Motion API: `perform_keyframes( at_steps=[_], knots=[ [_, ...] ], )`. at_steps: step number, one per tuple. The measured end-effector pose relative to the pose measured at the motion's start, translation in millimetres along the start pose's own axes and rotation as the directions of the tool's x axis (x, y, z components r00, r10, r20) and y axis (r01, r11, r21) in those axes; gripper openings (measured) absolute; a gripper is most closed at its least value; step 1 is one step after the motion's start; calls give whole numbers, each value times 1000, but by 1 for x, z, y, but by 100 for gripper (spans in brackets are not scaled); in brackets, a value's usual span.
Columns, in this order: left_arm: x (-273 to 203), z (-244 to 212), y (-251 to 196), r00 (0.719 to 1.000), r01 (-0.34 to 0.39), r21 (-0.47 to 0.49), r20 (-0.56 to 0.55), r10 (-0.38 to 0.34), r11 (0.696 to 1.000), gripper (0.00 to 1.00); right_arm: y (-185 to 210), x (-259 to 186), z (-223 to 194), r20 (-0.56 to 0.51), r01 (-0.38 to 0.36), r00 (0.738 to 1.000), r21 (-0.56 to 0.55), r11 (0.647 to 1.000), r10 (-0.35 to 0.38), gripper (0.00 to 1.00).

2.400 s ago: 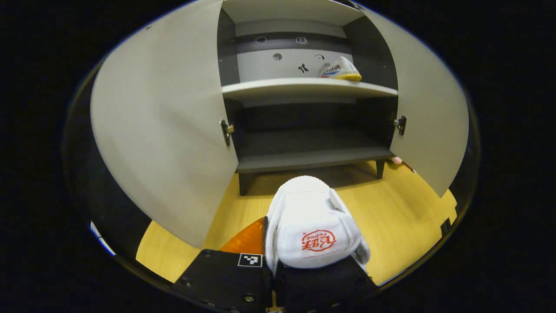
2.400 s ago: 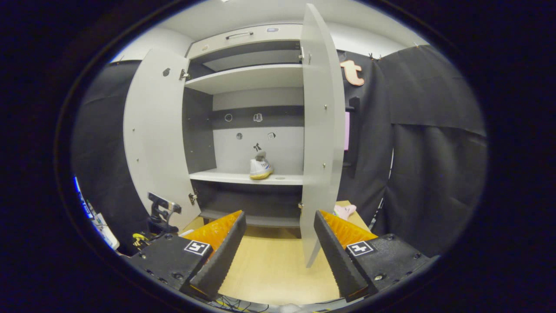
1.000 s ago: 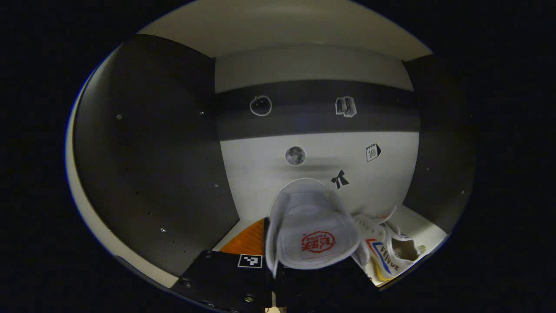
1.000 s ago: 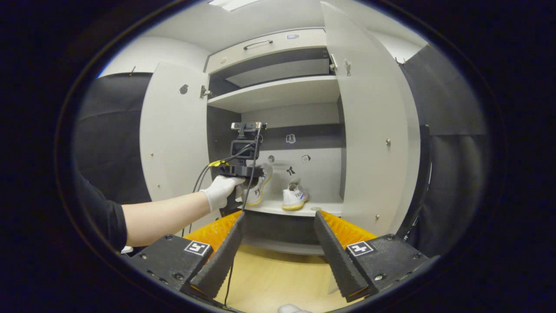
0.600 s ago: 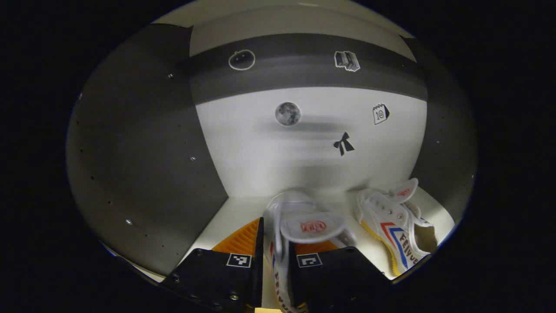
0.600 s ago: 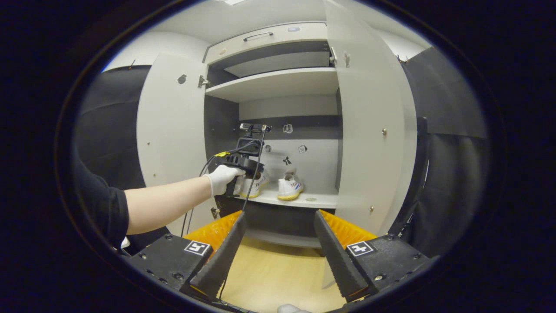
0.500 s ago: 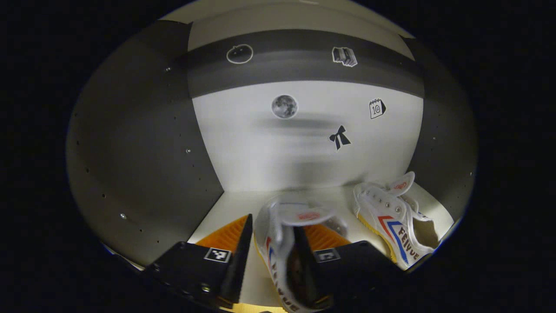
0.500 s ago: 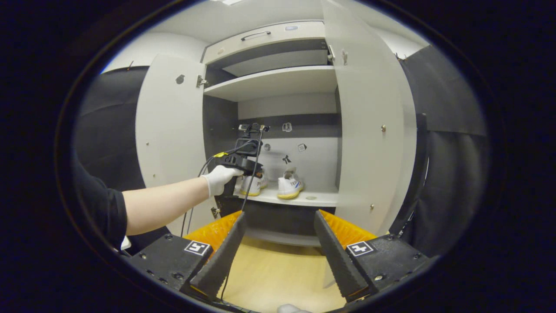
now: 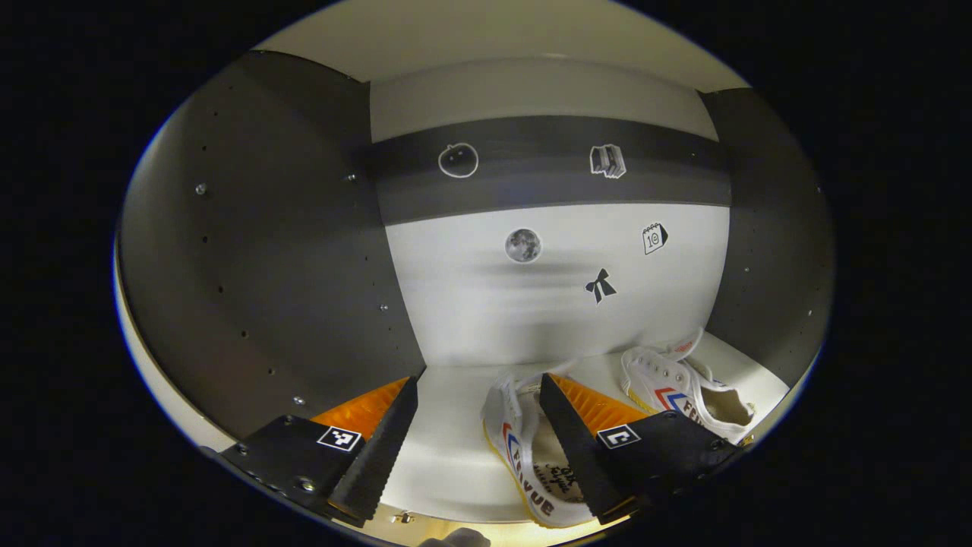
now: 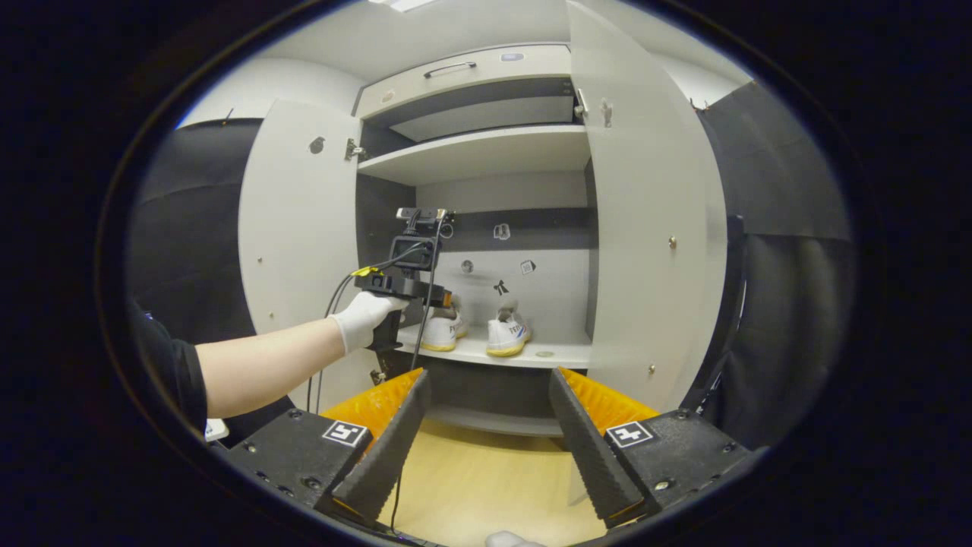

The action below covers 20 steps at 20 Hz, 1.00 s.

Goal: Grab one shoe with the right hand and put it into the shoe cabinet, grab the other shoe with the left hand and put it into the shoe cabinet; then close the right door with the right hand and the left door with the left hand.

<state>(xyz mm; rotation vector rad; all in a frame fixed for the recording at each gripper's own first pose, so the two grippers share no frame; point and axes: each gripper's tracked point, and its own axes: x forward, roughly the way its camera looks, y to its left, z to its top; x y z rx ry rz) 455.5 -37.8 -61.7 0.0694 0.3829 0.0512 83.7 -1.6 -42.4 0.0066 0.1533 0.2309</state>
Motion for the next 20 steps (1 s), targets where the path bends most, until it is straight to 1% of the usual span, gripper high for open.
perform_keyframes(
  at_steps=[3, 6, 9, 12, 13, 14, 15, 17, 19, 20],
  knots=[
    [-27, 7, -4, 999, 28, -14, 43, -27, 1000, 97, 1, -6, 12, 34, 18, 999, -2, 1000, -18, 99],
    [-69, 20, 3, 992, 20, 21, 128, -22, 1000, 97, 0, -10, 26, 74, 47, 996, -7, 999, -46, 99],
    [-126, 36, 8, 976, 38, 34, 215, -44, 999, 97, -1, -16, 39, 104, 78, 992, -4, 997, -77, 99],
    [-183, 48, 20, 953, 51, 27, 299, -57, 998, 96, -2, -23, 51, 128, 105, 986, 9, 994, -105, 99],
    [-203, 50, 25, 947, 46, 23, 318, -51, 999, 100, -2, -26, 55, 137, 113, 984, 11, 994, -113, 99],
    [-219, 51, 28, 939, 47, 16, 341, -50, 999, 96, -3, -28, 59, 149, 121, 981, 10, 993, -121, 99],
    [-237, 52, 30, 930, 55, 14, 363, -56, 998, 96, -5, -31, 63, 157, 133, 979, 8, 991, -133, 99],
    [-269, 47, 41, 919, 40, 15, 392, -43, 999, 96, -5, -39, 70, 177, 147, 973, 10, 989, -146, 99],
    [-306, 39, 51, 910, 44, 2, 412, -40, 999, 96, -6, -47, 75, 195, 156, 968, 13, 988, -155, 99],
    [-321, 34, 58, 909, 42, -3, 414, -37, 999, 100, -6, -51, 76, 202, 163, 966, 11, 987, -161, 99]
  ],
)
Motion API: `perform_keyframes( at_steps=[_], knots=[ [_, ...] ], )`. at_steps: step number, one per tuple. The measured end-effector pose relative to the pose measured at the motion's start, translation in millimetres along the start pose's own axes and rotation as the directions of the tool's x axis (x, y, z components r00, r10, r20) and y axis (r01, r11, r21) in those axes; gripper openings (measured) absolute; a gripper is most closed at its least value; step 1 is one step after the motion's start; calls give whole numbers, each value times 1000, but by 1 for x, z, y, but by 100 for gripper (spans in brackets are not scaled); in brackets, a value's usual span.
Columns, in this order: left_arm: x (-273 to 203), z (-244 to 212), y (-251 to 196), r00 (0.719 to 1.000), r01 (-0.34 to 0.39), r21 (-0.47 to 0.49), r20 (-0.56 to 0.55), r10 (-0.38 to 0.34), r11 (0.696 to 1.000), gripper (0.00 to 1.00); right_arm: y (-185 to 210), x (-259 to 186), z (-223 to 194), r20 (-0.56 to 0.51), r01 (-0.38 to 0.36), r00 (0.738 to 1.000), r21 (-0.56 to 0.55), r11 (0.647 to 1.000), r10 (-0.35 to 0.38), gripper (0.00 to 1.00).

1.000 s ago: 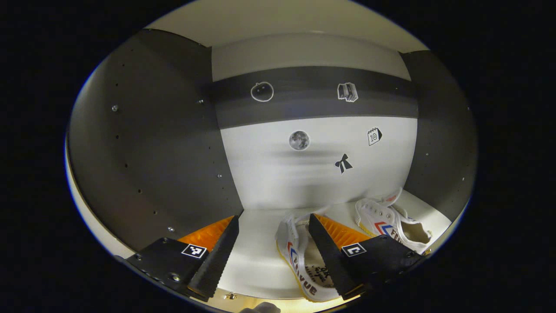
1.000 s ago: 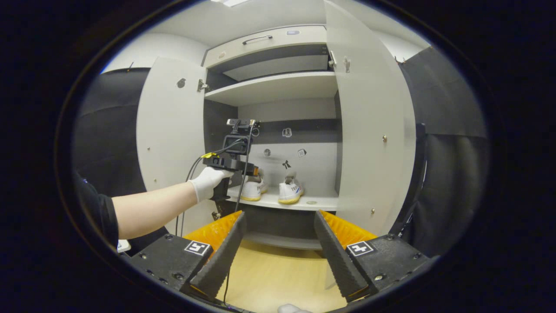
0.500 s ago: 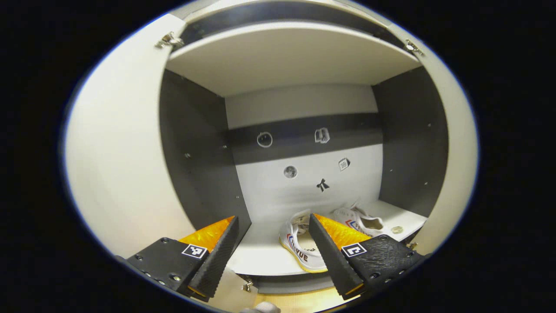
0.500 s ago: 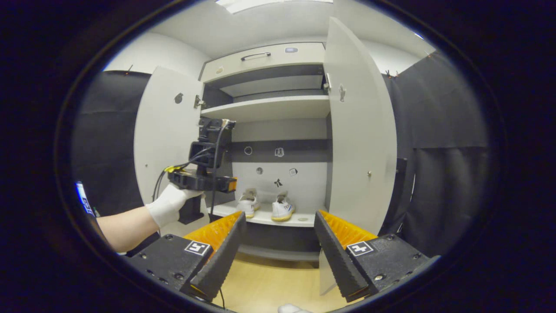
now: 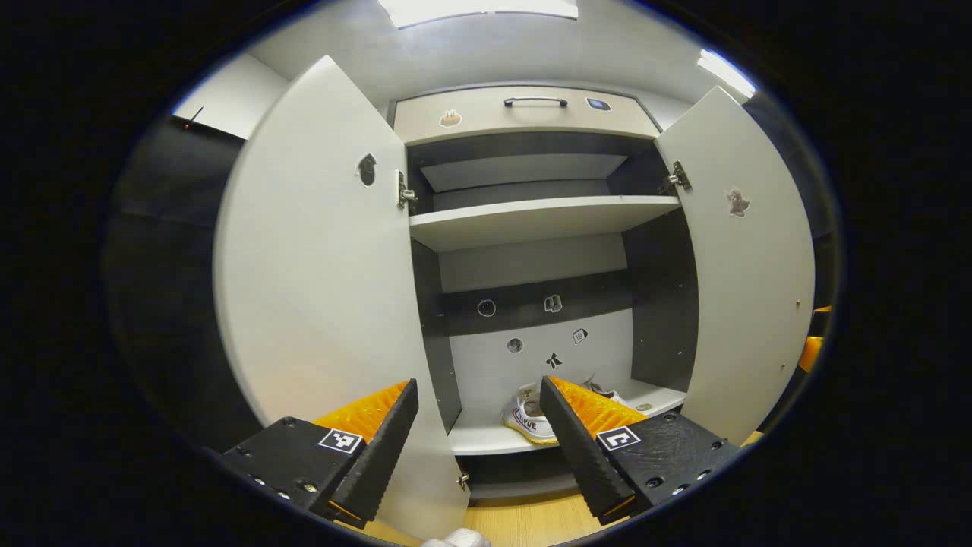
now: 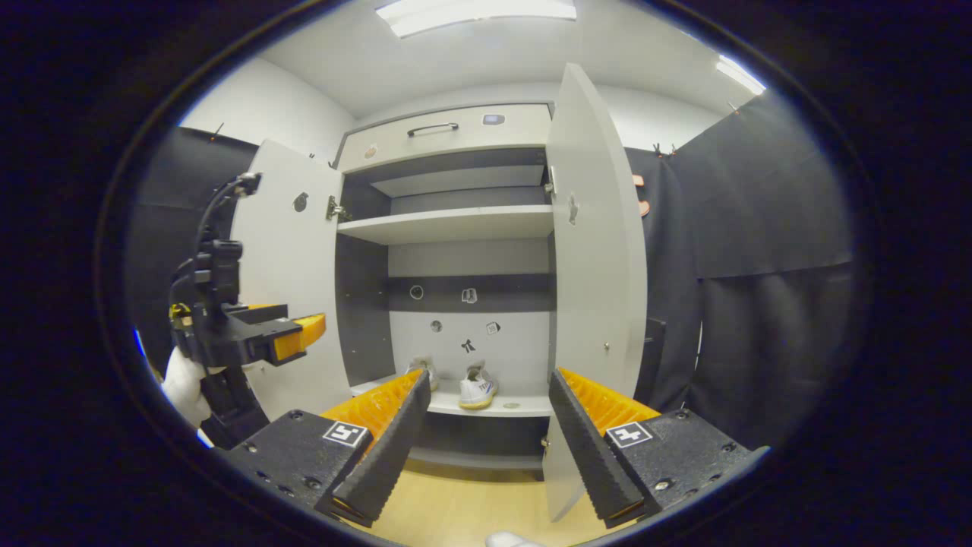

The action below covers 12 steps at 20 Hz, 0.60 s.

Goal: Grab one shoe with the right hand and put it into the shoe cabinet, grab the other shoe with the left hand and put it into the shoe cabinet; then close the right door with the right hand and the left door with the left hand.

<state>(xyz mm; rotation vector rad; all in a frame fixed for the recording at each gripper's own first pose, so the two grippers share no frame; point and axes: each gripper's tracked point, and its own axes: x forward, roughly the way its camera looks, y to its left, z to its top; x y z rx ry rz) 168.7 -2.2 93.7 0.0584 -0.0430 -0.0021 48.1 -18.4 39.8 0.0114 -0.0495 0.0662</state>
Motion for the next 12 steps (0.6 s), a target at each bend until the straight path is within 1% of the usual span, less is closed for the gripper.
perform_keyframes(
  at_steps=[1, 5, 10, 12],
  knots=[
    [-15, 3, 8, 1000, -14, 5, 16, 14, 1000, 96, -1, -4, 1, 6, 6, 1000, -6, 1000, -6, 99],
    [-67, -1, 26, 999, -41, 26, 27, 40, 999, 96, 0, -21, -2, 7, 7, 1000, -14, 1000, -7, 99],
    [-111, -36, 24, 998, -47, -37, -33, 46, 998, 96, -4, -39, -18, -20, 11, 1000, -2, 1000, -11, 99],
    [-121, -48, 19, 998, -43, -40, -51, 41, 998, 96, -12, -43, -26, -38, 22, 999, -8, 1000, -22, 99]
  ],
)
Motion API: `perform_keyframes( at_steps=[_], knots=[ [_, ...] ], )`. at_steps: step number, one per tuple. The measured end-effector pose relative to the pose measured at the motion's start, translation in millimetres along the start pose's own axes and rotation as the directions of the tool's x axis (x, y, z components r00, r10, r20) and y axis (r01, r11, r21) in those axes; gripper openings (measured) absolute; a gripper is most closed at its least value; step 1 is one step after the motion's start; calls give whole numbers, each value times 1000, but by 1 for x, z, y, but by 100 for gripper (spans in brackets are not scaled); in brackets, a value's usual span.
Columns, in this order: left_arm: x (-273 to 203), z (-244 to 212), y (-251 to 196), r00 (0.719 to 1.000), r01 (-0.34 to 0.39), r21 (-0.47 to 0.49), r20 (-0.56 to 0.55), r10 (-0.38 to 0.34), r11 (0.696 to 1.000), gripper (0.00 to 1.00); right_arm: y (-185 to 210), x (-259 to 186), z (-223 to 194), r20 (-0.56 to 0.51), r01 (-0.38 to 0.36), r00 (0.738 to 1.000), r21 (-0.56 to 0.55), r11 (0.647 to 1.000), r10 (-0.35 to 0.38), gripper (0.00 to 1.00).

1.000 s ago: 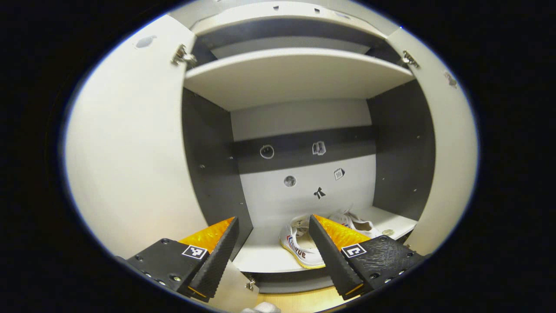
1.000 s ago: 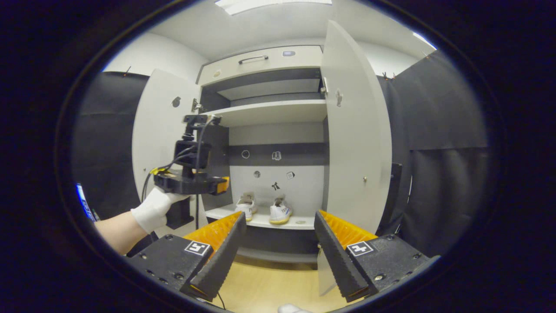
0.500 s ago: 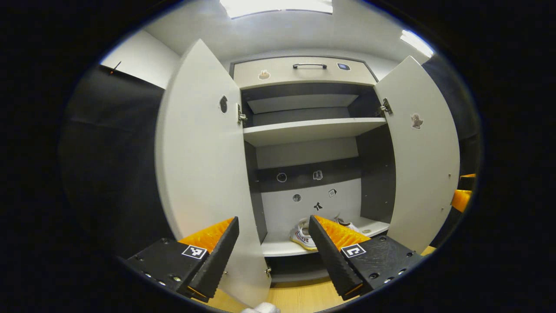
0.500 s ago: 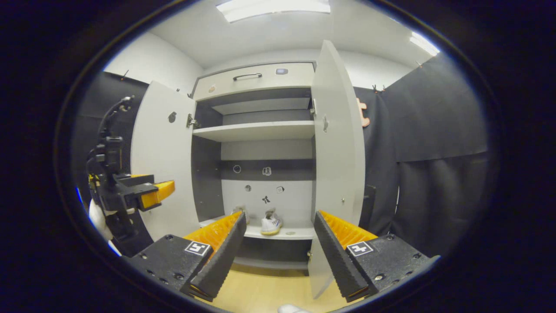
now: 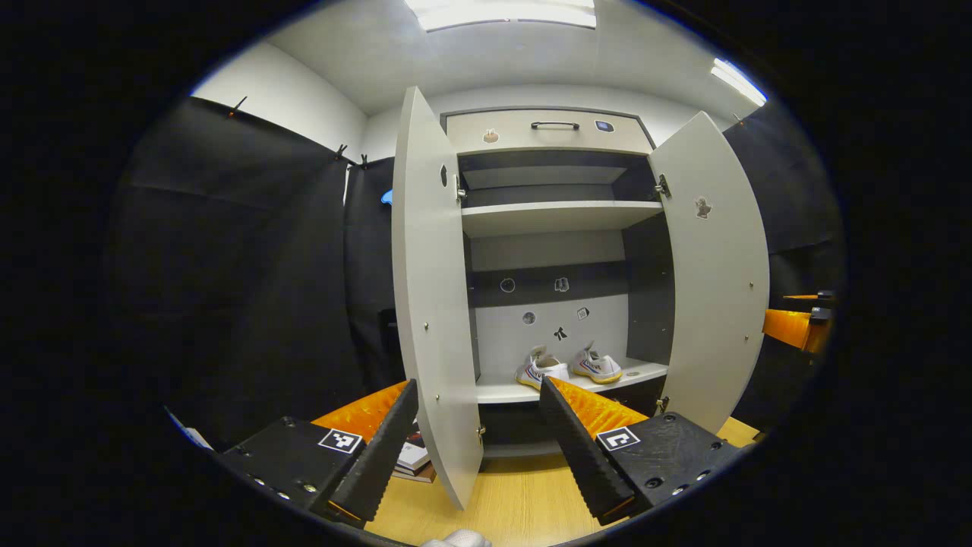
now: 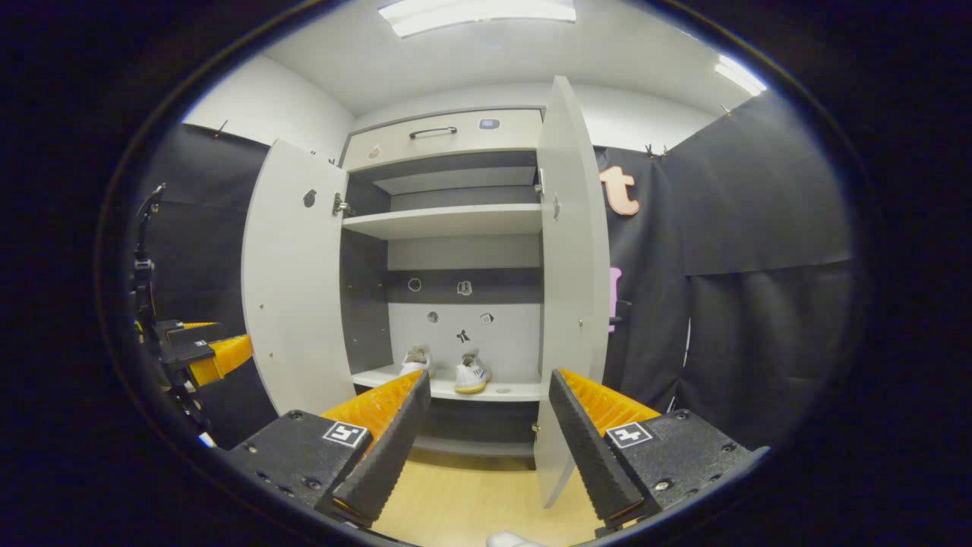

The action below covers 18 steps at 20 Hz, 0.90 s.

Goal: Grab one shoe with the right hand and put it into the shoe cabinet, grab the other shoe with the left hand and put it into the shoe cabinet; then close the right door with the right hand and the left door with the left hand.

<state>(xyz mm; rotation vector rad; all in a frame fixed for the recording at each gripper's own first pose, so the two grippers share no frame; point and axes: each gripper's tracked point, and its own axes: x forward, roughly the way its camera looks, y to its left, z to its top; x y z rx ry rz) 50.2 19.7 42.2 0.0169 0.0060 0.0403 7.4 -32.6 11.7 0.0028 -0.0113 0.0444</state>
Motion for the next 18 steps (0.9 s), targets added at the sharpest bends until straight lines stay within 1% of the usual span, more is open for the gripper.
perform_keyframes(
  at_steps=[1, 3, 6, 7, 8, 9, 12, 14, 15, 17, 18],
  knots=[
    [-1, -2, -1, 1000, -4, 9, -5, 4, 1000, 96, -6, -1, -1, -3, 10, 1000, 3, 1000, -10, 99],
    [-1, -2, -4, 1000, 6, -9, -5, -6, 1000, 96, -22, 1, 1, -6, 29, 1000, 8, 1000, -29, 99],
    [1, -3, -13, 1000, 12, -28, -2, -12, 1000, 96, -80, 6, 4, -5, 137, 991, -6, 991, -137, 100],
    [1, -2, -18, 1000, 15, -31, -3, -15, 999, 100, -102, 9, 7, 3, 171, 985, -12, 985, -171, 100],
    [2, -2, -21, 1000, 16, -33, -4, -16, 999, 96, -123, 13, 7, -2, 211, 978, -22, 977, -211, 100],
    [2, -2, -24, 1000, 13, -32, -7, -13, 999, 96, -145, 18, 6, -10, 248, 968, -31, 968, -249, 100],
    [2, -2, -33, 1000, 1, -46, -16, -2, 999, 96, -193, 38, 9, -22, 317, 948, -11, 949, -317, 100],
    [-1, -3, -40, 1000, -8, -51, -23, 7, 999, 96, -204, 56, 5, -39, 315, 948, 2, 949, -315, 100],
    [-1, -2, -42, 1000, -14, -51, -22, 13, 999, 96, -205, 66, 2, -53, 298, 953, 2, 955, -297, 97],
    [-5, -2, -46, 999, -31, -53, -25, 30, 998, 96, -193, 75, -1, -66, 231, 971, 12, 973, -230, 98],
    [-5, -2, -48, 999, -29, -59, -25, 28, 998, 96, -187, 79, -3, -76, 208, 975, 11, 978, -207, 98]
  ],
)
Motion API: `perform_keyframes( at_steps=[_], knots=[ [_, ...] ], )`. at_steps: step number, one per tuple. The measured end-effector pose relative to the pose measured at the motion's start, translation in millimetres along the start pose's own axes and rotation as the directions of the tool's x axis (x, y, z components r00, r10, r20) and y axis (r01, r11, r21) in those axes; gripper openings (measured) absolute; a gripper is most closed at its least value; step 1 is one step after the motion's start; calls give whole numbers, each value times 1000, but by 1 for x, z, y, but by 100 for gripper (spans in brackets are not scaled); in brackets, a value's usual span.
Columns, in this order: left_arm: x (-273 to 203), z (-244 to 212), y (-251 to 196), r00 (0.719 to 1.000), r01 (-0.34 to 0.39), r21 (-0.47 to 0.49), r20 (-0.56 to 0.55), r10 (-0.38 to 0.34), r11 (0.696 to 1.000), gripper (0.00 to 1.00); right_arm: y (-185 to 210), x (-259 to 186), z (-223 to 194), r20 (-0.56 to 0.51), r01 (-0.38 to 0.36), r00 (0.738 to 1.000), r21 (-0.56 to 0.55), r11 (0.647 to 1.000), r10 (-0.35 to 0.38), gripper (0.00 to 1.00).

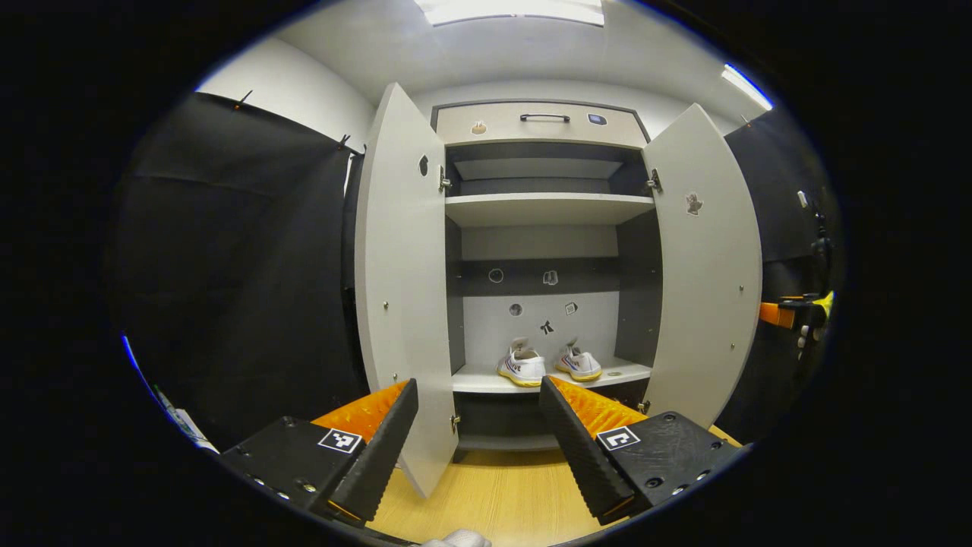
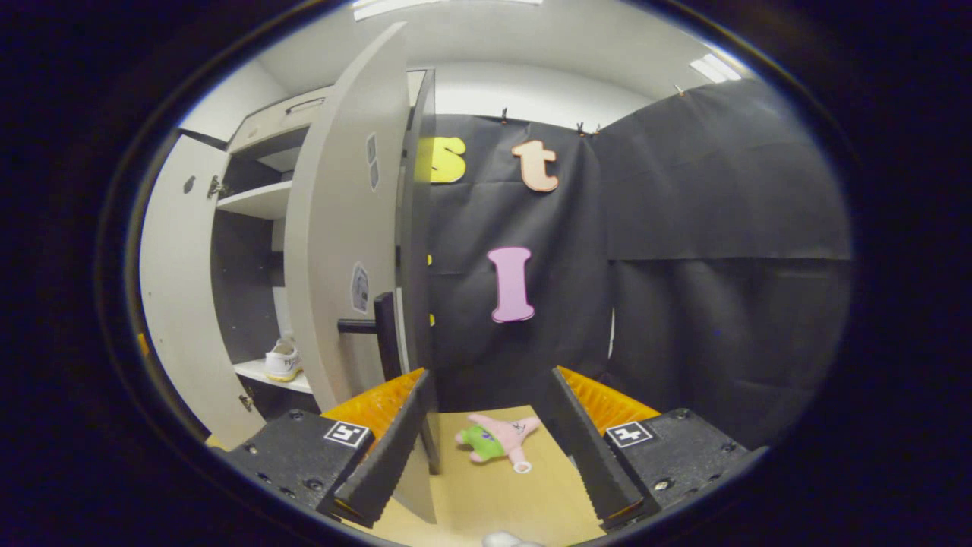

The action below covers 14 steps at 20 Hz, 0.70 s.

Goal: Grab one shoe with the right hand and put it into the shoe cabinet, grab the other shoe with the left hand and put it into the shoe cabinet; then close the right door with the right hand and the left door with the left hand.

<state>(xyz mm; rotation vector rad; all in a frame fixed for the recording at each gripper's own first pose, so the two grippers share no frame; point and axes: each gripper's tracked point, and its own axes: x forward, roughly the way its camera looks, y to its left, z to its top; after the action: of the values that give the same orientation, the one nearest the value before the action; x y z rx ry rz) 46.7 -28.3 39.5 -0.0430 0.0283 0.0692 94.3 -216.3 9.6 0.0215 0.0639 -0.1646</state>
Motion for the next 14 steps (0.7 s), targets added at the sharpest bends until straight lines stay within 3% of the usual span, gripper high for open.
perform_keyframes(
  at_steps=[2, 5, 13, 14],
  knots=[
    [-3, 0, -5, 1000, 0, -12, 1, 0, 1000, 96, 7, 4, 3, 13, -40, 999, -20, 999, 40, 91],
    [-7, -2, -2, 1000, -16, -11, -1, 16, 1000, 96, 20, 3, 4, 0, -76, 997, -49, 996, 76, 93],
    [-20, -9, 37, 997, -75, 2, -21, 75, 997, 96, 137, 4, 0, 6, -243, 969, -100, 965, 245, 93],
    [-22, -8, 44, 996, -87, 6, -23, 87, 996, 96, 153, 4, -3, -5, -277, 961, -88, 957, 278, 87]
  ],
)
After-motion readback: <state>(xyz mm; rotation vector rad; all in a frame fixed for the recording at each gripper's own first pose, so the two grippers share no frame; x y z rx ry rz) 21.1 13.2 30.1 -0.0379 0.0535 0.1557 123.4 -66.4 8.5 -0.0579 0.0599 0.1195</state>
